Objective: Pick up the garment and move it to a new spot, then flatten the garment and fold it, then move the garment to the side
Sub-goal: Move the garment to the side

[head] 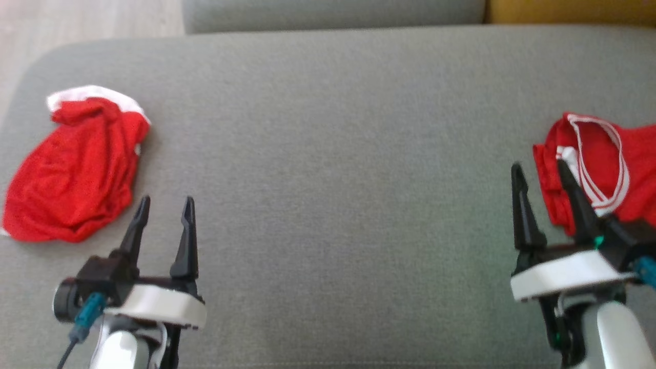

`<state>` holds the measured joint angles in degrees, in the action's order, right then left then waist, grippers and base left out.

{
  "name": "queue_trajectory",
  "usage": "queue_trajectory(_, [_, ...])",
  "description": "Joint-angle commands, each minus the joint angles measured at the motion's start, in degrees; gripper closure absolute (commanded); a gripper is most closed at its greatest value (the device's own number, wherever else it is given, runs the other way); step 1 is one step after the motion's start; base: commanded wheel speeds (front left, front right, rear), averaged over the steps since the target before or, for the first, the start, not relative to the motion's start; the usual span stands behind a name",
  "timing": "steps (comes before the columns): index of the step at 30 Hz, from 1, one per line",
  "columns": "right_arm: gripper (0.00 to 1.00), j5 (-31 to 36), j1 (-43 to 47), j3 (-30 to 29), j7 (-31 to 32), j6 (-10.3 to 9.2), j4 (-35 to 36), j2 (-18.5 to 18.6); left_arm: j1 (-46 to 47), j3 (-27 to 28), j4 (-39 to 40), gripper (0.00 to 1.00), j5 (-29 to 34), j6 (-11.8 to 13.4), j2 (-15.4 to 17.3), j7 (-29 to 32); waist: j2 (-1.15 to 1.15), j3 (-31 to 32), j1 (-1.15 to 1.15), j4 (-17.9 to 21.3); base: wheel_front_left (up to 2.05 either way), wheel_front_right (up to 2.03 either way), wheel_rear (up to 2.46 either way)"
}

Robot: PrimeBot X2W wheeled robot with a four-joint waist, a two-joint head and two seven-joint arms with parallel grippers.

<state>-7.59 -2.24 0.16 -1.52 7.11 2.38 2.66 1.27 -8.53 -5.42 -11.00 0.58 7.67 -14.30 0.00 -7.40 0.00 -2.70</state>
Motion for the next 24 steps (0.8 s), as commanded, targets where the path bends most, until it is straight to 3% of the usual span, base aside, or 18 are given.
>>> queue_trajectory(1, [0.0, -0.4, 0.3, 1.6, -0.6, 0.37, 2.2, 0.2, 0.5, 2.1, 1.7, 0.0, -0.3, 0.3, 0.5, -0.7, 0.0, 2.2, 0.0, -1.6, 0.0, 0.0, 0.0])
queue_trajectory(12, [0.0, -1.1, 8.6, 0.7, 0.6, 0.37, 3.9, 0.2, -5.1, 1.1, 0.9, 0.0, -0.7, -0.2, 1.2, -0.6, 0.0, 7.4, 0.0, -2.2, 0.0, 0.0, 0.0])
queue_trajectory(24, [0.0, -2.2, 12.6, -1.3, 1.6, 0.37, 5.6, 0.2, -7.0, 0.0, 1.6, 0.0, -0.7, 0.2, 1.5, 0.3, 0.0, 9.1, 0.0, -1.1, 0.0, 0.0, 0.0])
